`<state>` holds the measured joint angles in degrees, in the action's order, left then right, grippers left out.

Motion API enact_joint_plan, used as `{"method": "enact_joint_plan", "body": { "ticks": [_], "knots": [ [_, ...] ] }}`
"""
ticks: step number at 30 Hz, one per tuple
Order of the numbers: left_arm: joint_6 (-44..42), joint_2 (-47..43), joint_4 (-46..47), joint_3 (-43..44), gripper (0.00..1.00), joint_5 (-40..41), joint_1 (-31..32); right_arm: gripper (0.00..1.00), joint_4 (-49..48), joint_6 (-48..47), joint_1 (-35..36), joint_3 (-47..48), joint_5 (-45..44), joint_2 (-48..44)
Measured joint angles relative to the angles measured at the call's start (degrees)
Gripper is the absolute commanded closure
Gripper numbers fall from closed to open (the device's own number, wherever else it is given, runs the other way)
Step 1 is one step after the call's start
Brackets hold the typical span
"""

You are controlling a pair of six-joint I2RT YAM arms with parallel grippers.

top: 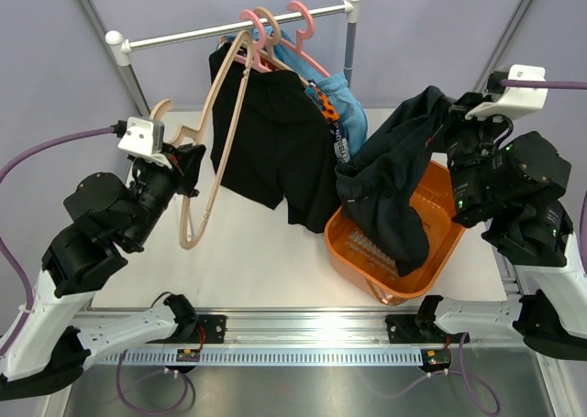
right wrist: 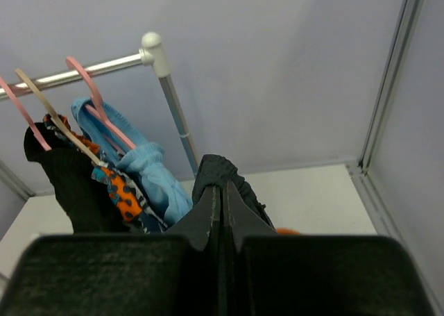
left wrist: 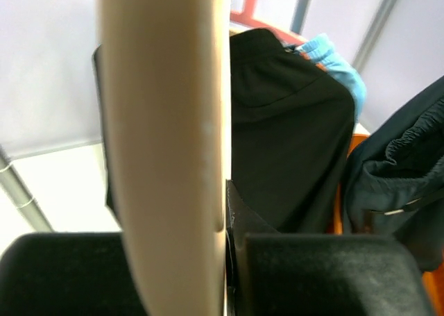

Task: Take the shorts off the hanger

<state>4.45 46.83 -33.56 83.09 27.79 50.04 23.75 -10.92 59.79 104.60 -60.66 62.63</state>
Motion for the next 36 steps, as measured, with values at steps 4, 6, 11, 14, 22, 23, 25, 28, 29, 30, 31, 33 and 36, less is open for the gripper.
{"method": "enact_joint_plan", "body": {
  "ticks": [4, 6, 11, 14, 22, 23, 25, 28, 29, 30, 31, 33, 36],
  "knots": [
    [0.1, -0.5, -2.0, 0.5, 1.0, 3.6, 0.0, 0.96, 11.8, 14.3, -0.5, -5.7, 0.3, -4.2],
    [0.0, -0.8, -3.0, 0.8, 1.0, 5.4, 0.0, 0.93, 17.2, 22.8, -0.6, -12.6, 1.4, -7.8],
    [0.2, -0.7, -6.2, 3.3, 1.0, 8.5, 0.0, 0.55, 27.1, 39.8, -0.7, -30.6, 4.2, -14.0],
    [0.5, -0.6, -8.5, 5.3, 1.0, 10.2, 0.0, 0.39, 30.6, 45.5, -0.7, -37.7, 6.3, -14.6],
    [5.2, 1.3, -19.3, 11.4, 1.0, 12.7, 0.0, 0.29, 32.6, 49.4, -0.7, -39.8, 7.8, -19.3],
    [5.8, 1.9, -20.9, 12.0, 1.0, 12.8, 0.0, 0.29, 32.5, 49.3, -0.7, -39.6, 7.8, -19.9],
    [6.8, 3.3, -23.6, 12.7, 1.0, 13.0, 0.0, 0.28, 31.6, 49.3, -0.7, -39.3, 7.8, -20.6],
    [8.0, 6.8, -27.6, 14.1, 1.0, 12.8, -0.6, 0.28, 30.5, 48.8, -0.7, -39.3, 8.0, -20.2],
    [8.1, 8.4, -28.7, 14.8, 1.0, 12.0, -1.8, 0.28, 30.0, 48.5, -0.7, -39.3, 8.3, -19.9],
    [8.1, 10.0, -29.5, 15.6, 1.0, 10.8, -3.5, 0.28, 29.6, 48.2, -0.7, -39.3, 8.5, -19.6],
    [8.0, 11.5, -30.2, 16.5, 1.0, 9.3, -5.7, 0.27, 29.0, 47.9, -0.7, -39.3, 8.9, -19.3],
    [7.8, 14.7, -30.6, 18.2, 1.0, 5.7, -11.8, 0.26, 27.8, 47.2, -0.7, -39.3, 9.5, -18.7],
    [7.0, 20.2, -31.1, 22.1, 1.0, -1.3, -21.8, 0.25, 25.9, 45.9, -0.7, -39.3, 10.4, -18.1]
  ]
}}
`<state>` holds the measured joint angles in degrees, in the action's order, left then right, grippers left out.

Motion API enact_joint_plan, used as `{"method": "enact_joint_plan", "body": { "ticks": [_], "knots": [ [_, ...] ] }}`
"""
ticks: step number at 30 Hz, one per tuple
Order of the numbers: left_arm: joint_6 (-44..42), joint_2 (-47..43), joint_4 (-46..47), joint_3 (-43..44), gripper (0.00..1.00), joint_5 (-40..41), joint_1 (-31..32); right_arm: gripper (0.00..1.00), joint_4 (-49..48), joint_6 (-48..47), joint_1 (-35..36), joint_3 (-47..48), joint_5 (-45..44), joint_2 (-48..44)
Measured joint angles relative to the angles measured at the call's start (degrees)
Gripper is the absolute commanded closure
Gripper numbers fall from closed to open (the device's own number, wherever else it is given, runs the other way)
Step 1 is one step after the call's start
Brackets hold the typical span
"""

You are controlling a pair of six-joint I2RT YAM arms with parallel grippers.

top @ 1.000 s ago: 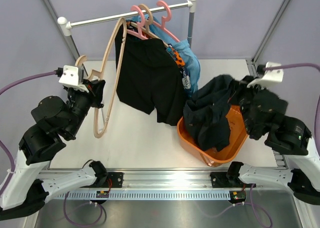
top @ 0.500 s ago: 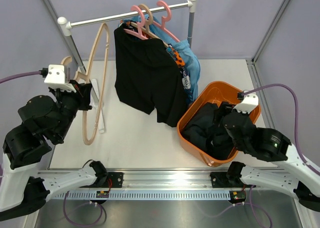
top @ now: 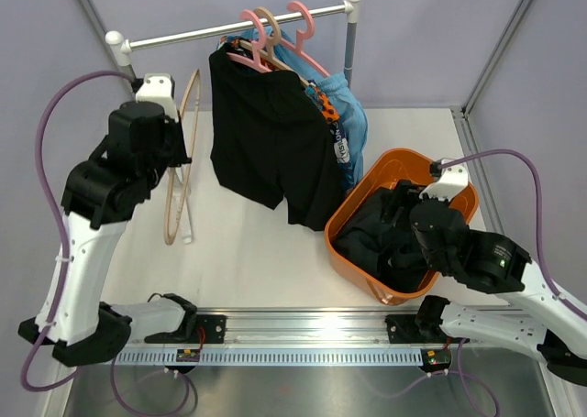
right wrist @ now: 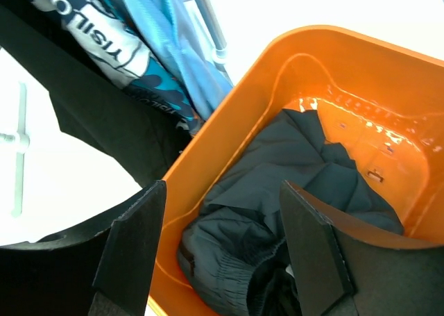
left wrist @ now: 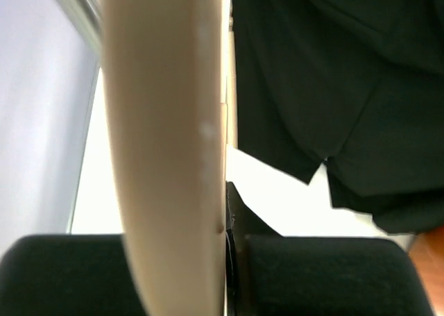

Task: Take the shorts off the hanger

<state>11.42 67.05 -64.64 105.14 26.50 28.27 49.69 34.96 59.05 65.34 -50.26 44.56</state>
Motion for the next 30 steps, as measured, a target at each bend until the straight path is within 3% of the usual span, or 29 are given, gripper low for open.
{"method": "enact_joint_plan", "body": {
  "ticks": [8, 14, 30],
  "knots": [
    [-1.8, 13.7, 0.7, 16.9, 1.0, -15.3, -12.1, 0.22, -4.2, -3.9, 0.0, 3.0, 0.7, 4.6],
    [-1.9, 19.4, 2.4, 21.2, 1.0, -22.4, -19.6, 0.21, -5.4, -5.1, 0.0, 3.2, 2.8, 6.0],
    [-3.1, 25.6, 10.1, 22.1, 1.0, -22.9, -23.0, 0.21, -8.1, -7.4, 0.0, 3.2, 3.5, 5.5]
  ]
}}
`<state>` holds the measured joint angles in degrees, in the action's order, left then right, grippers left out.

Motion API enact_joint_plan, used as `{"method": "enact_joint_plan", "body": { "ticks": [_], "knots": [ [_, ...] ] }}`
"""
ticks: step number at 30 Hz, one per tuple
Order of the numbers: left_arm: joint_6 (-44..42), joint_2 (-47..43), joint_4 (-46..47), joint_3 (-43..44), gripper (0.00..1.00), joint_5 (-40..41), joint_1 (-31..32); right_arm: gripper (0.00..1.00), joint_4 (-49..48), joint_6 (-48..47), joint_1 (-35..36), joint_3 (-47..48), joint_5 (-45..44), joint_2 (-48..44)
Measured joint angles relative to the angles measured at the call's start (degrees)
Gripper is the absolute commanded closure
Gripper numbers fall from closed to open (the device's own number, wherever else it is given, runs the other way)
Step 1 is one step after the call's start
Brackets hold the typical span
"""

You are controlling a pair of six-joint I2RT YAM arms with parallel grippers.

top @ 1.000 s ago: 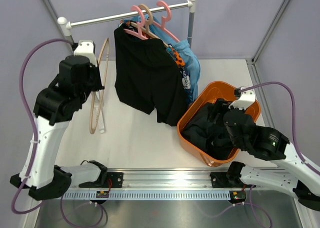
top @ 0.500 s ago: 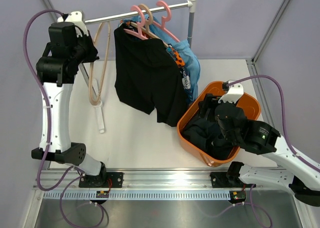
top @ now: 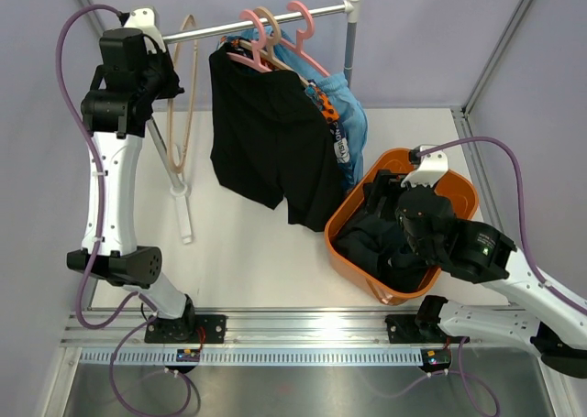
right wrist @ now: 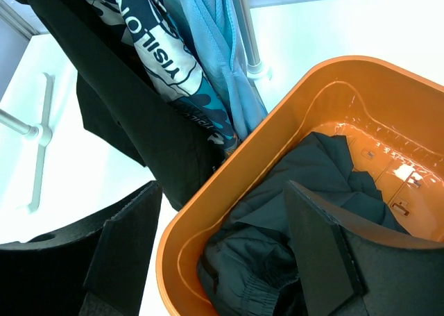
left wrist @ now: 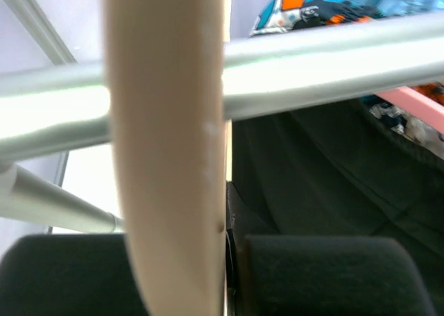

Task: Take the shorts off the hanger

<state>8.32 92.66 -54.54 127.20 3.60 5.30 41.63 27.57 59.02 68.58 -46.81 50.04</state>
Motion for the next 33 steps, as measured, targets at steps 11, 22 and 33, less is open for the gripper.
{"method": "enact_joint_plan", "body": {
  "ticks": [11, 22, 33],
  "knots": [
    [-0.3, 4.0, 0.7, 0.2, 0.95, 3.5, -0.9, 0.21, -0.3, -0.5, 0.0, 0.0, 1.0, 0.9],
    [0.3, -0.7, 2.7, -7.2, 0.69, 4.3, -1.0, 0.21, -0.2, -0.1, -0.1, -0.1, 2.3, 1.0],
    [0.7, -7.6, 2.8, -8.0, 0.49, 4.4, -1.0, 0.21, -0.2, 0.5, -0.1, -0.1, 3.0, 1.0]
  ]
}}
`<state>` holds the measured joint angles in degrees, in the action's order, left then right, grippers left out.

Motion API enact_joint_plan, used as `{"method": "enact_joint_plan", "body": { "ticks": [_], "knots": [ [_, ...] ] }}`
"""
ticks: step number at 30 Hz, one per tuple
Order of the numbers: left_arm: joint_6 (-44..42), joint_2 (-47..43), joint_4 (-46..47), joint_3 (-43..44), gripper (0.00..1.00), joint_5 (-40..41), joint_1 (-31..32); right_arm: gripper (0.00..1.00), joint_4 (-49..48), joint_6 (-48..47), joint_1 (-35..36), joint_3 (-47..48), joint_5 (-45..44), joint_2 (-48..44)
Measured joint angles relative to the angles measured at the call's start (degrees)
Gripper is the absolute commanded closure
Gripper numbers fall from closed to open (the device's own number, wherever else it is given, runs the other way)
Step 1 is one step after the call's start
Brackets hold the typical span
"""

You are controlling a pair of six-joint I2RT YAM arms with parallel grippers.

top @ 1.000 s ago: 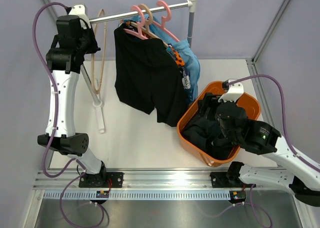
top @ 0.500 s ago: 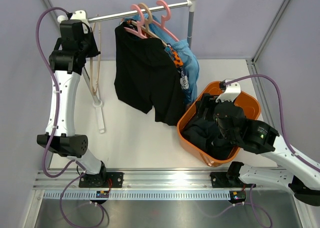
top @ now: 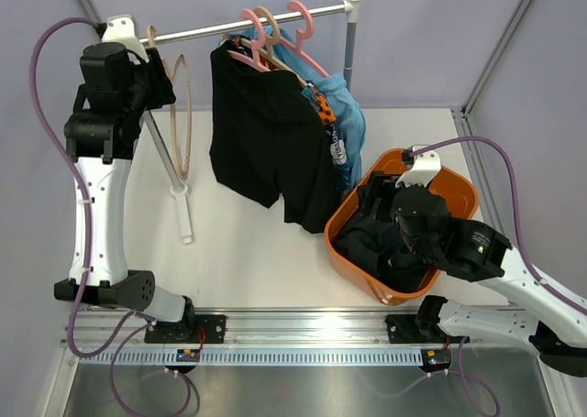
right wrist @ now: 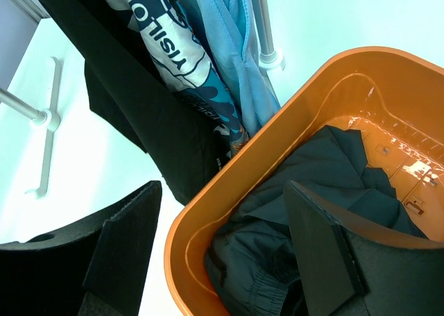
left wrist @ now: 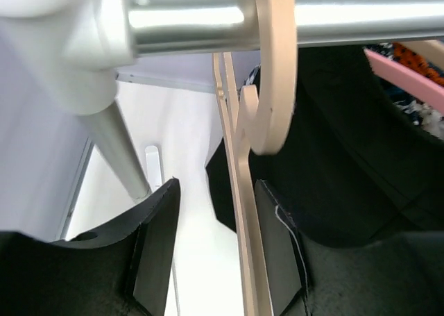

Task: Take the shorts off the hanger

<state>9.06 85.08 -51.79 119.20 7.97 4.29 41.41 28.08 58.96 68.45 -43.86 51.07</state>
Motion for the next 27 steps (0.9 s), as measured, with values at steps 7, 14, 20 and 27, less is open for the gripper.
{"method": "enact_joint_plan", "body": {
  "ticks": [7, 14, 20, 27],
  "knots": [
    [-0.1, -6.3, 0.0, -0.1, 0.48, 1.5, 0.7, 0.2, 0.1, 0.2, 0.0, 0.0, 0.0, 0.0],
    [-1.1, -12.7, 2.2, -0.1, 0.47, 4.7, 11.5, 0.2, 0.4, 0.2, 0.0, 0.0, 0.0, 0.0],
    [-1.6, -11.2, 4.8, 2.7, 0.42, 8.3, 24.6, 0.2, 0.9, 0.2, 0.0, 0.0, 0.0, 0.0],
    [-1.0, -2.4, 12.5, 1.3, 0.37, 13.8, 30.1, 0.2, 3.4, 0.9, 0.0, 0.2, 0.0, -0.1]
  ]
}}
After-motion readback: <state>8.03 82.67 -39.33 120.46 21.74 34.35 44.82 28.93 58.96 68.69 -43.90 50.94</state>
